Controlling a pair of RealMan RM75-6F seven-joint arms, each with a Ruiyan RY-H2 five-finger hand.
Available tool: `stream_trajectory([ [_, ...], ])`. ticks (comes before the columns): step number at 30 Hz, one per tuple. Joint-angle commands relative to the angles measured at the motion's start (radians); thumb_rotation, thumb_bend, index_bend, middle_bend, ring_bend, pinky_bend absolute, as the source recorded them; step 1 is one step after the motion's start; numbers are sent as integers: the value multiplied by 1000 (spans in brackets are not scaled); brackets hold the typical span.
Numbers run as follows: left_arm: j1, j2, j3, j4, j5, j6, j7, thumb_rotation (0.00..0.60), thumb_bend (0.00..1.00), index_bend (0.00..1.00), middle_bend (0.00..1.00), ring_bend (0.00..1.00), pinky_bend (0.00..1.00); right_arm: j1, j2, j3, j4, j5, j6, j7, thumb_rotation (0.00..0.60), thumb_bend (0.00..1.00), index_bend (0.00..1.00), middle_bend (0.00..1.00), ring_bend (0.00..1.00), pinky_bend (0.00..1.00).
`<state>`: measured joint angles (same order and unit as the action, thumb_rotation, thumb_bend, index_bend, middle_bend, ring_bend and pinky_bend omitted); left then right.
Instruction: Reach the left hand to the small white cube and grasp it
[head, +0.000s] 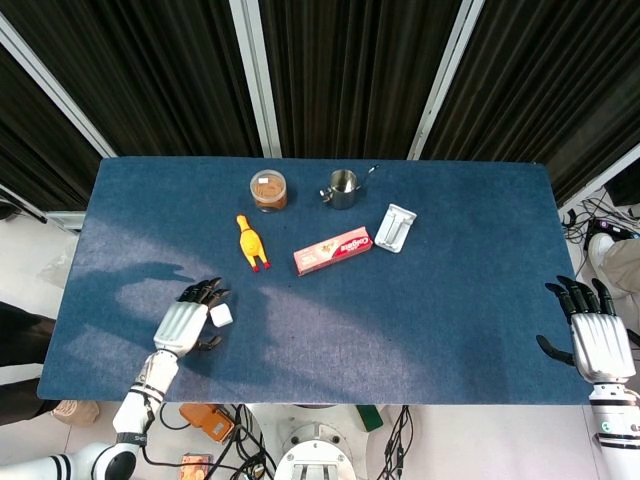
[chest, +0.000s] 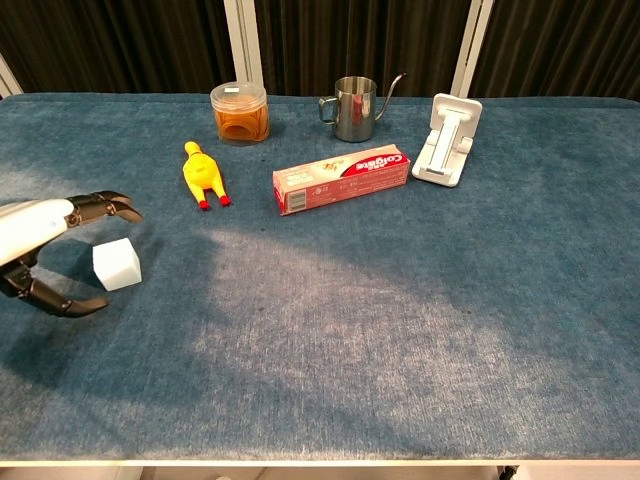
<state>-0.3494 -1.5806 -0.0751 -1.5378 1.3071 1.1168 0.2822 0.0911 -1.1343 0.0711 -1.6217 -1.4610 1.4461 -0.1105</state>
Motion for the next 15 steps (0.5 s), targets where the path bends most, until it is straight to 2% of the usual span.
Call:
stream_trajectory([
  [1, -5, 0, -2, 2, -5, -1, 0, 600, 214, 231, 36, 0, 104, 0, -1, -1, 0, 0, -1, -1, 600, 309, 259, 187, 191, 93],
  [10, -22, -6, 0, 16, -23, -12, 9, 600, 246, 317, 36, 0, 104, 1, -2, 0, 0, 2, -1, -3, 600, 309, 259, 187, 191, 93],
  [15, -23, -4, 5, 13, -32, -7, 19, 600, 274, 416, 36, 0, 104, 2, -2, 0, 1, 2, -2, -3, 600, 309, 259, 187, 191, 93],
])
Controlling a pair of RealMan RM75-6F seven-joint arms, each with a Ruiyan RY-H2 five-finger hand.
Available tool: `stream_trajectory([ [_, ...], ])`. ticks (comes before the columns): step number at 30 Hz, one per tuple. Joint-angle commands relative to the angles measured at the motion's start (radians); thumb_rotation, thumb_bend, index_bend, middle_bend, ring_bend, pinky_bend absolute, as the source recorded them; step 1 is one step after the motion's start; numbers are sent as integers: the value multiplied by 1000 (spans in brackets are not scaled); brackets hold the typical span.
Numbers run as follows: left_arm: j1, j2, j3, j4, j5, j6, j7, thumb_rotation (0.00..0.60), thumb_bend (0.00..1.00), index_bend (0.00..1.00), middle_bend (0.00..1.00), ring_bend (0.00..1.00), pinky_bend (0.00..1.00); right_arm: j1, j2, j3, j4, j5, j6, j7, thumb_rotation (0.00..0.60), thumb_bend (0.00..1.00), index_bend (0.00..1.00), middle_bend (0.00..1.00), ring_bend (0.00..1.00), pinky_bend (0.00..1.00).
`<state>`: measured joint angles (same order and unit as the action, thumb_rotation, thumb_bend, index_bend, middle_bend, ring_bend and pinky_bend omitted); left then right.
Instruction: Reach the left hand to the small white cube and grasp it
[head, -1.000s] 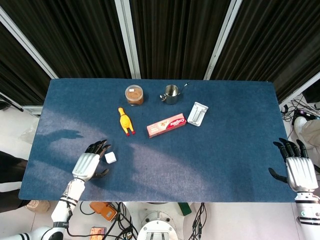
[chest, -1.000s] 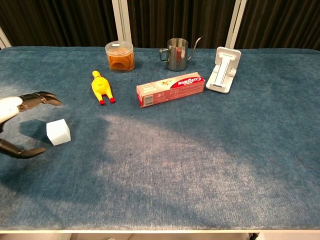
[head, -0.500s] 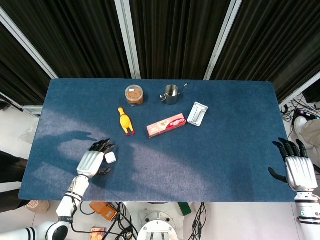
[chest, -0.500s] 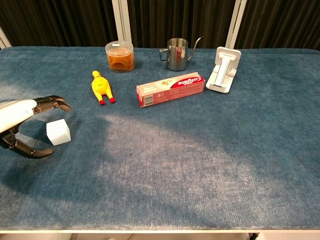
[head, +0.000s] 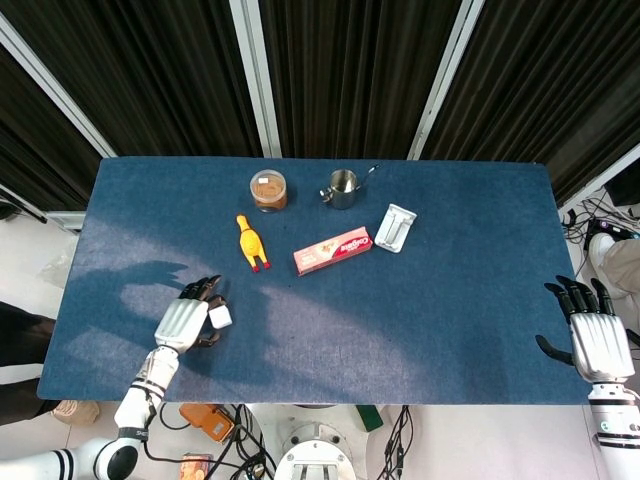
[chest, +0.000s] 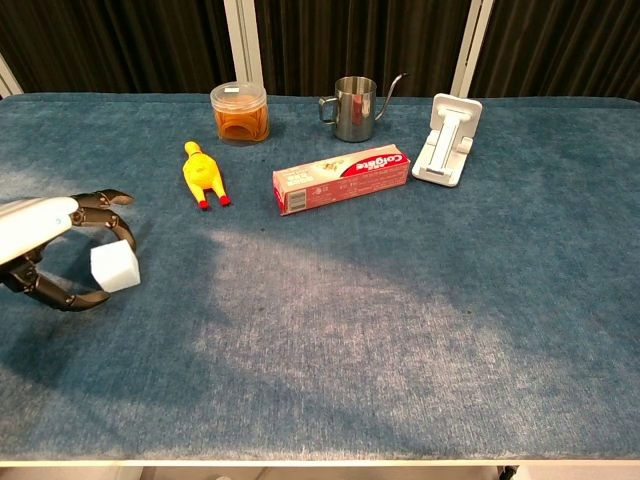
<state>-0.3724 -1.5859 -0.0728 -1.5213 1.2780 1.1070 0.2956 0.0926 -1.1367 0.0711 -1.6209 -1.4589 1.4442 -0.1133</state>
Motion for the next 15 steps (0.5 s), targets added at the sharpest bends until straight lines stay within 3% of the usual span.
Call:
stream_trajectory([
  [1, 0, 2, 4, -7, -5, 3, 11, 600, 279, 434, 37, 0, 104, 0, 0, 0, 0, 0, -1, 0, 600, 309, 260, 187, 191, 93],
  [8, -8, 12, 2, -23, -23, 4, 30, 600, 320, 539, 59, 0, 104, 0, -1, 0, 0, -1, 1, 0, 600, 309, 260, 187, 191, 93],
  [15, -25, 79, -23, -98, 0, 42, 77, 600, 348, 551, 65, 0, 104, 0, 0, -1, 1, -3, 3, 3, 600, 309, 260, 187, 191, 93],
])
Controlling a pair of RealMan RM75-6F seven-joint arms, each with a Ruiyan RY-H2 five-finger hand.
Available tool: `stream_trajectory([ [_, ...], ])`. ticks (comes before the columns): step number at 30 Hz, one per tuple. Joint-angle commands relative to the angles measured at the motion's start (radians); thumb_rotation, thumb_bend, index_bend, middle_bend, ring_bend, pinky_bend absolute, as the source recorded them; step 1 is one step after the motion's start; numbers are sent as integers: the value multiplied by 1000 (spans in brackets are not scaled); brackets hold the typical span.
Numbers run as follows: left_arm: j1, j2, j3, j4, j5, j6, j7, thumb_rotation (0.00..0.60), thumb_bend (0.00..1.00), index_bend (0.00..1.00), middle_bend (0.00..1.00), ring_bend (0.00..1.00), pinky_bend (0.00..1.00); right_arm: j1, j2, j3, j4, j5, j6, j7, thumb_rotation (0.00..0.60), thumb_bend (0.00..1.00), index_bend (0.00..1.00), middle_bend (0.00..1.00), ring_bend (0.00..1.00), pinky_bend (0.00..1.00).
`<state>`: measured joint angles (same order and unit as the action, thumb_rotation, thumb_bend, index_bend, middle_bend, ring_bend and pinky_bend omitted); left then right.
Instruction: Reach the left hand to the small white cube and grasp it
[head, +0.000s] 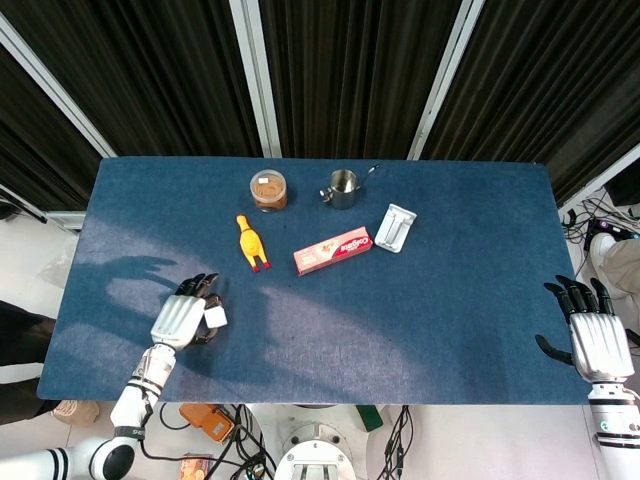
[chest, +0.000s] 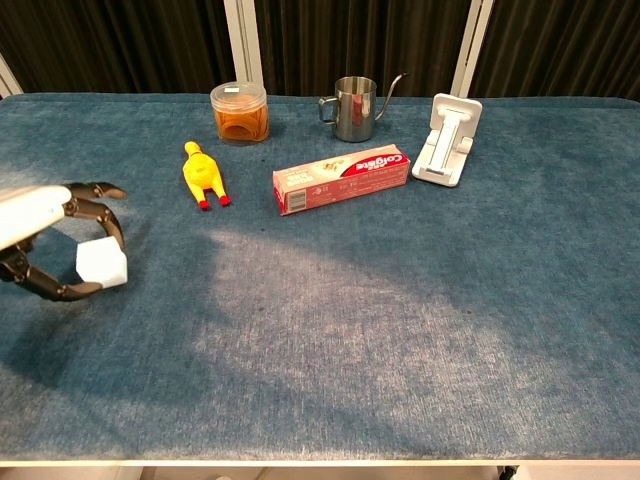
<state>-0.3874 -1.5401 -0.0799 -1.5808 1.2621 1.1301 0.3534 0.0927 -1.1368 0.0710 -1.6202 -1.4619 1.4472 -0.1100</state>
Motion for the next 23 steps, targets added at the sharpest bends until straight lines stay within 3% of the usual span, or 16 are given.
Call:
stream_trajectory([
  [1, -15, 48, -22, -58, 21, 23, 26, 600, 348, 551, 66, 0, 104, 0, 0, 0, 0, -1, 0, 0, 600, 309, 260, 187, 191, 93],
  [17, -105, 347, -167, -446, 98, 72, 116, 600, 348, 552, 77, 0, 104, -4, 1, -2, -3, -3, 7, -2, 600, 309, 260, 187, 191, 93],
  [20, -113, 385, -190, -515, 69, 63, 68, 600, 348, 551, 77, 0, 104, -4, 1, -3, -2, -5, 8, -1, 600, 309, 260, 187, 191, 93],
  [23, -116, 429, -212, -587, 39, 30, -79, 600, 350, 552, 77, 0, 104, -4, 2, -2, -2, -6, 9, 1, 600, 309, 260, 187, 191, 93],
])
